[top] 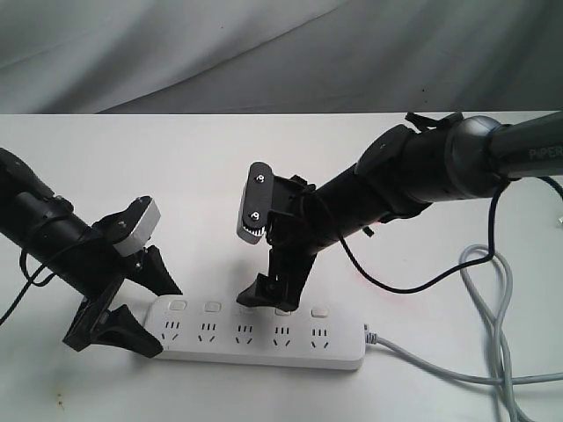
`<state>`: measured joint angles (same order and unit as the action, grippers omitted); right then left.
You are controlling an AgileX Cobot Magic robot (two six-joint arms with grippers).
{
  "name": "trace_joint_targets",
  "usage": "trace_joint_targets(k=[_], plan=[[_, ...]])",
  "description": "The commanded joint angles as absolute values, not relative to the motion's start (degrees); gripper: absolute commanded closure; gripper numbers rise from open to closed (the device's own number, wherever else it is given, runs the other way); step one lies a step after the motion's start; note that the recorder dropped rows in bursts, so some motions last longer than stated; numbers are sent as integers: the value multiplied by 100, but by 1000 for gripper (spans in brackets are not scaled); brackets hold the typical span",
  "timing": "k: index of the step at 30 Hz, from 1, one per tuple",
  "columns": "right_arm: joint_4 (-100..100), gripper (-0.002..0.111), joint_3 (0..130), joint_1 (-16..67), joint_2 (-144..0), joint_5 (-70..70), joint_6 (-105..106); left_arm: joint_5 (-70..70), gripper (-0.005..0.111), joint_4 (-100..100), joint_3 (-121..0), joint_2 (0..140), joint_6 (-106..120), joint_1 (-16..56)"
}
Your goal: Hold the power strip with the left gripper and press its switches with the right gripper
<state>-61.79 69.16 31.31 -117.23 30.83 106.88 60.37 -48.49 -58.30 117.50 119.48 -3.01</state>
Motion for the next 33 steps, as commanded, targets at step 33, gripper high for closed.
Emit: trace_joint_targets(k=[33], plan=[[-5931, 4, 6888, 2486, -10960, 3778, 10348, 5991, 107, -4714, -5798, 11755, 11997, -276]])
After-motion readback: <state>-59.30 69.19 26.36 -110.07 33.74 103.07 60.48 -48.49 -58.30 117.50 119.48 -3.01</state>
